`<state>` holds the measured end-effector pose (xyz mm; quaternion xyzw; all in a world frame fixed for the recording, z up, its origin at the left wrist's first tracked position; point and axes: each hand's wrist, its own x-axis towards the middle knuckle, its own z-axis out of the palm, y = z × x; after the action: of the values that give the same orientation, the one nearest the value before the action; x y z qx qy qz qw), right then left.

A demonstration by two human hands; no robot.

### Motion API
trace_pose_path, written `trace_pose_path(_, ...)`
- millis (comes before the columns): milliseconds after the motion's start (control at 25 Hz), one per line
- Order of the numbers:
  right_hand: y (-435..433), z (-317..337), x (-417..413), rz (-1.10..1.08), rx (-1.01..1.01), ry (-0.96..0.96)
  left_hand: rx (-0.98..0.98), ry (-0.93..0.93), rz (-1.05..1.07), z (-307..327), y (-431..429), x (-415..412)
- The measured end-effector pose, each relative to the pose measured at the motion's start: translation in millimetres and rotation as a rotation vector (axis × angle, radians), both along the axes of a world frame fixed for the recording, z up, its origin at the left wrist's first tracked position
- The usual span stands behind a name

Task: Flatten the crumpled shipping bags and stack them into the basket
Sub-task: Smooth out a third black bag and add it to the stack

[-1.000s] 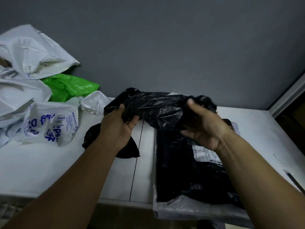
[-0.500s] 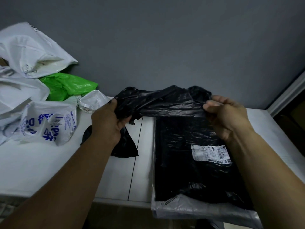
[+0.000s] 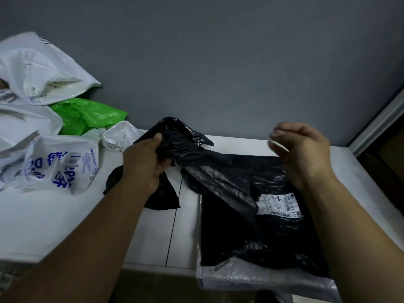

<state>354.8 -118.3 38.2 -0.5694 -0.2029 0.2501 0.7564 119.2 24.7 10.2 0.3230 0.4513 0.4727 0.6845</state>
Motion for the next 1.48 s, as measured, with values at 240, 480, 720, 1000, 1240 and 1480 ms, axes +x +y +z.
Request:
trace_pose_path(240,8,-17,-66,0.395,-0.632,-1.103,-0.032,-0.246,-0.195,17,-23,18)
trace_pose_path(480,14,-2,-35,0.165,-0.346,-0.767,0.197,-0.138,-0.131,14,-8,13)
trace_pose_path(720,5,19,-27,0.244,-0.034,-0.197,0.246,0.266,-0.326,0,-3,8)
trace_pose_path(1000,3,15,-8,0.067,-0.175,-0.172,0.38,0.483,-0.4,-1,-10,9)
trace_pose_path(1240,-17,17,17,0.019,-0.438,-0.299,0.572,0.745,-0.093,-4,10,-10)
trace_pose_path(1480,-14,21,16,-0.086,-0.108,0.234,0.43,0.575,0.098,0,8,-4)
